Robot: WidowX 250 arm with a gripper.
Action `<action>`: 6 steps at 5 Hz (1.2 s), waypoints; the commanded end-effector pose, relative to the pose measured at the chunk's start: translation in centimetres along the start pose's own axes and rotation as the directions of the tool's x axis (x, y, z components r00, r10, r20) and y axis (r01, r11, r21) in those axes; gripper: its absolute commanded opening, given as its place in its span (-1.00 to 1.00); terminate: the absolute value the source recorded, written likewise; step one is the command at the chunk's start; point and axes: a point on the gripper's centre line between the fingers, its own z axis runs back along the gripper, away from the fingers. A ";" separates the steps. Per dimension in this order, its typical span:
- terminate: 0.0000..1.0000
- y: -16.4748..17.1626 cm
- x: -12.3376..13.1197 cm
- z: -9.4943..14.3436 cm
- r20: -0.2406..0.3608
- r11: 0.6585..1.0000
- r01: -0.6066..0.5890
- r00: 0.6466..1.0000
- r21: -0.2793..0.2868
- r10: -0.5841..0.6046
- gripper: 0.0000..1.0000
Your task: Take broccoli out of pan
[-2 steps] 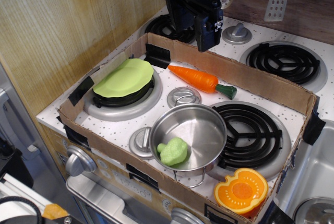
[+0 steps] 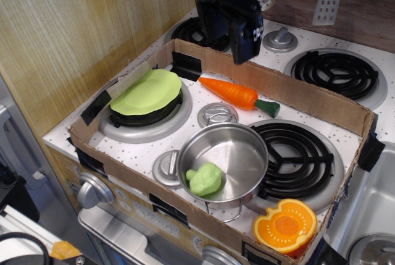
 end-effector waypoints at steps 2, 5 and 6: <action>-1.00 -3.2 -3.0 -0.2 0.033 0.990 -0.132 0.991 0.048 0.131 1.00; -1.00 -4.6 -5.9 -5.6 0.000 0.974 -0.222 0.975 0.045 0.222 1.00; -1.00 -5.0 -6.7 -6.7 0.012 0.972 -0.230 0.973 0.036 0.230 1.00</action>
